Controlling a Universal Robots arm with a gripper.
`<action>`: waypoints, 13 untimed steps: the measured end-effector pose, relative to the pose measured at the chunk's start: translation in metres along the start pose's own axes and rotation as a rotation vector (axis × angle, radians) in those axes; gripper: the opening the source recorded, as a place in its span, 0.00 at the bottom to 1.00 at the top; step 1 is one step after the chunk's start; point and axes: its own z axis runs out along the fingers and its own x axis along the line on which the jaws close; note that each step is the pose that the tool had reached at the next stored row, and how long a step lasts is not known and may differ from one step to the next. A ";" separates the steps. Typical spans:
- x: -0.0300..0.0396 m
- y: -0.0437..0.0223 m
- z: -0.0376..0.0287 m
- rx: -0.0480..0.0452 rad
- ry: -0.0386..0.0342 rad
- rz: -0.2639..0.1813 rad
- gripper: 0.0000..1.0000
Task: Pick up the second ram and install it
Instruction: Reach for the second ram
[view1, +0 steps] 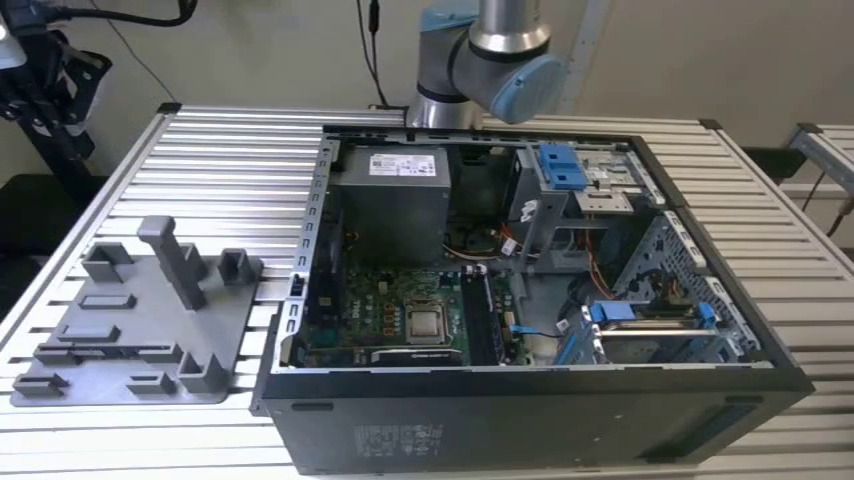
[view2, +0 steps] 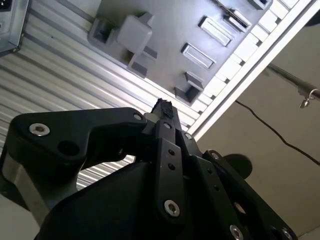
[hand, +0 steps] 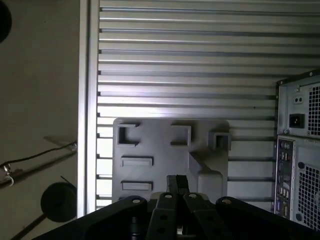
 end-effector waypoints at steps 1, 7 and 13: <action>0.0000 -0.0016 -0.0001 0.0000 0.0000 0.000 0.11; 0.0000 -0.0054 -0.0003 0.0000 0.0000 0.000 0.11; 0.0000 -0.0057 -0.0003 0.0000 0.0000 0.000 0.11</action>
